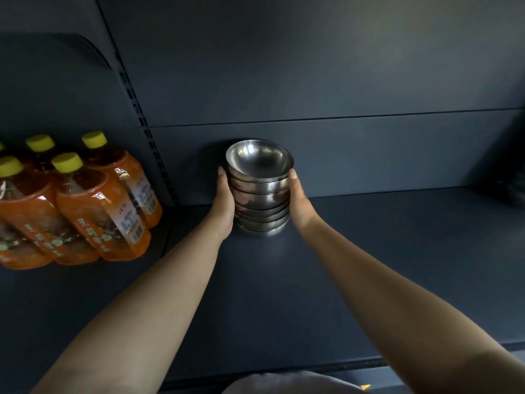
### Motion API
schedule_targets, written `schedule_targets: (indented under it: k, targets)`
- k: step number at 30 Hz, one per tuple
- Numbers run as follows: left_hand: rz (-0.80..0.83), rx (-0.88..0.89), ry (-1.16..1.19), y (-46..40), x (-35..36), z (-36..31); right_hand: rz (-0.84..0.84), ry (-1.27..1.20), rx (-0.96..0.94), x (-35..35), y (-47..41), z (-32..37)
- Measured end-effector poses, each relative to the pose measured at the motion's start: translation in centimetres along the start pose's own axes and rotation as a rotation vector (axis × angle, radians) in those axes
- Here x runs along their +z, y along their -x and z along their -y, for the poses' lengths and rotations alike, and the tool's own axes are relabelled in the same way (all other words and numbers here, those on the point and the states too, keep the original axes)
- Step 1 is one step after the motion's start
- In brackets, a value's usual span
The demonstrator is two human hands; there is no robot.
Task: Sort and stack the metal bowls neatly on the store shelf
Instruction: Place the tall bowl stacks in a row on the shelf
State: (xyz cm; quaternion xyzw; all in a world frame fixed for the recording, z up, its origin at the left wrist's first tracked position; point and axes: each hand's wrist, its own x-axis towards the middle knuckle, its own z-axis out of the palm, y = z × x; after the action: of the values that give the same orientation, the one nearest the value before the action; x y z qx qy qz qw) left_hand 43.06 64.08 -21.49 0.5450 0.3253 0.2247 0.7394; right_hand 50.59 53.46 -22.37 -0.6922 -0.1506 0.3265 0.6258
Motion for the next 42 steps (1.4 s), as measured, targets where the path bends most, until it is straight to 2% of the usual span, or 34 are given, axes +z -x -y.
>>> schedule_targets:
  k: [6, 21, 26, 32, 42]
  targets:
    - [-0.049, -0.013, -0.082, -0.1, 0.4, 0.0, 0.028, 0.008, -0.046, -0.3, -0.4, 0.3]
    - [-0.191, -0.007, -0.204, -0.6, 1.2, -1.0, -0.029, 0.094, -0.104, -1.5, -0.6, 0.5]
    - [-0.201, -0.008, -0.224, -0.6, 1.3, -1.7, -0.049, 0.136, -0.052, -0.7, -0.7, 0.7]
    - [-0.165, -0.011, -0.157, 0.2, 1.5, -2.2, 0.022, 0.016, -0.084, -0.5, -0.4, 1.4]
    - [-0.183, 0.02, -0.059, 0.6, 2.0, -2.2, 0.009, -0.047, -0.15, -0.6, -1.2, 2.7]
